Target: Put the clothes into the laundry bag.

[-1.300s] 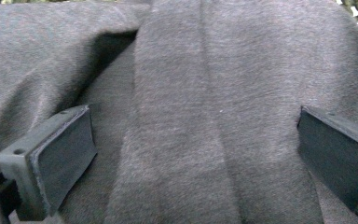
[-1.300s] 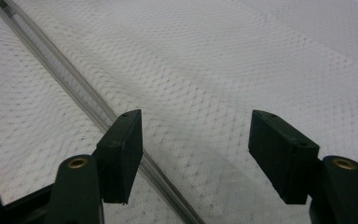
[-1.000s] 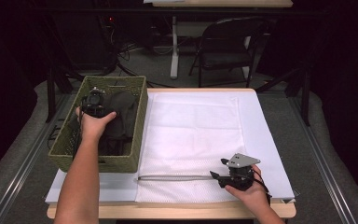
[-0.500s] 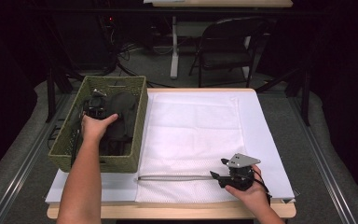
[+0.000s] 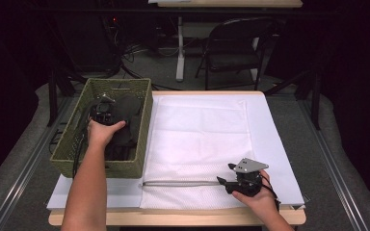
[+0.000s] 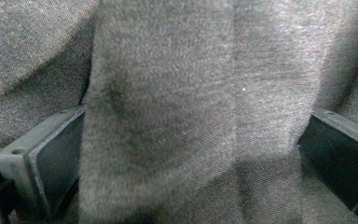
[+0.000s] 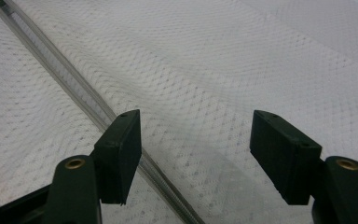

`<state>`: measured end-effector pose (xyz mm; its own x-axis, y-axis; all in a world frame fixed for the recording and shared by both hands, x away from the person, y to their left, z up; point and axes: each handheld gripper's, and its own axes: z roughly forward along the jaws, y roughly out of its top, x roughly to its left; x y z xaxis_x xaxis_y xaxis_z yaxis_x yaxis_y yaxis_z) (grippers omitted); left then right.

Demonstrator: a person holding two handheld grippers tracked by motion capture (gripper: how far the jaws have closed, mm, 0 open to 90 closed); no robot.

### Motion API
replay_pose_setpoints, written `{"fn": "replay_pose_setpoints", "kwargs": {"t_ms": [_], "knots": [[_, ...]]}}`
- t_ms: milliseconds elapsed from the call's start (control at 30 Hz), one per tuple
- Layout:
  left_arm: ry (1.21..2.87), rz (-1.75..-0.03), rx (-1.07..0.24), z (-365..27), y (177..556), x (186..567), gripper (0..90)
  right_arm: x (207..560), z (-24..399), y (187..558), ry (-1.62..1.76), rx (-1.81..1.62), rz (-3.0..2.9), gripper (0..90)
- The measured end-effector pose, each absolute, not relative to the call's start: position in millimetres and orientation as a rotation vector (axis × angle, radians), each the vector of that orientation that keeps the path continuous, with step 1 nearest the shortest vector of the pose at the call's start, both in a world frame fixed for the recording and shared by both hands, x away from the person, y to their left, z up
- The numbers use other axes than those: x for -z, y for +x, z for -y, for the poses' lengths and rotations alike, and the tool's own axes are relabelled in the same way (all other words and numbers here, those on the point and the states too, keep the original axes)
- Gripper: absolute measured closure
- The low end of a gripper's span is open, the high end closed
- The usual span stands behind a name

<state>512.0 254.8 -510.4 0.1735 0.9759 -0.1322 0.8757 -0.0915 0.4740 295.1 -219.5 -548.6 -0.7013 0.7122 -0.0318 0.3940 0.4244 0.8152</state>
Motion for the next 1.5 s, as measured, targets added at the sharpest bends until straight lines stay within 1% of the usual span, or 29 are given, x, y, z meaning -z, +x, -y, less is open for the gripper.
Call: {"fn": "replay_pose_setpoints", "kwargs": {"t_ms": [233,667,733,867,1067,1133,1200,1233,1267,1333,1367,1433,1500], "knots": [[2.053,-1.761,-0.307,-254,514,517,0.7,548,222,295,0.948,-1.173,-2.309,33.8],[2.017,-1.747,-0.372,-256,516,521,1.4,549,220,295,0.948,-1.173,-2.314,33.9],[2.003,-1.75,-0.359,-257,517,522,2.5,548,221,296,0.936,-1.173,-2.314,33.9],[1.999,-1.785,-0.337,-258,518,520,8.0,548,222,296,0.945,-1.174,-2.311,33.9],[2.02,-1.812,-0.293,-257,523,519,8.4,549,223,297,0.949,-1.173,-2.308,33.9],[2.025,-1.817,-0.281,-257,524,519,9.9,549,222,297,0.954,-1.174,-2.31,33.9],[2.03,-1.821,-0.283,-257,523,518,15.9,549,222,297,0.951,-1.173,-2.314,33.8],[2.03,-1.821,-0.283,-257,523,518,21.0,549,222,297,0.949,-1.173,-2.313,33.9],[2.033,-1.818,-0.284,-258,522,516,28.2,549,222,296,0.958,-1.176,-2.311,33.9],[2.024,-1.817,-0.281,-258,521,515,34.8,549,223,297,0.949,-1.175,-2.309,33.9],[2.027,-1.809,-0.282,-258,521,515,39.1,549,223,297,0.951,-1.175,-2.308,33.9],[2.035,-1.788,-0.281,-258,519,513,50.6,549,223,297,0.953,-1.175,-2.307,33.9],[2.024,-1.779,-0.278,-260,518,512,57.5,549,223,296,0.951,-1.176,-2.308,33.9]]}}
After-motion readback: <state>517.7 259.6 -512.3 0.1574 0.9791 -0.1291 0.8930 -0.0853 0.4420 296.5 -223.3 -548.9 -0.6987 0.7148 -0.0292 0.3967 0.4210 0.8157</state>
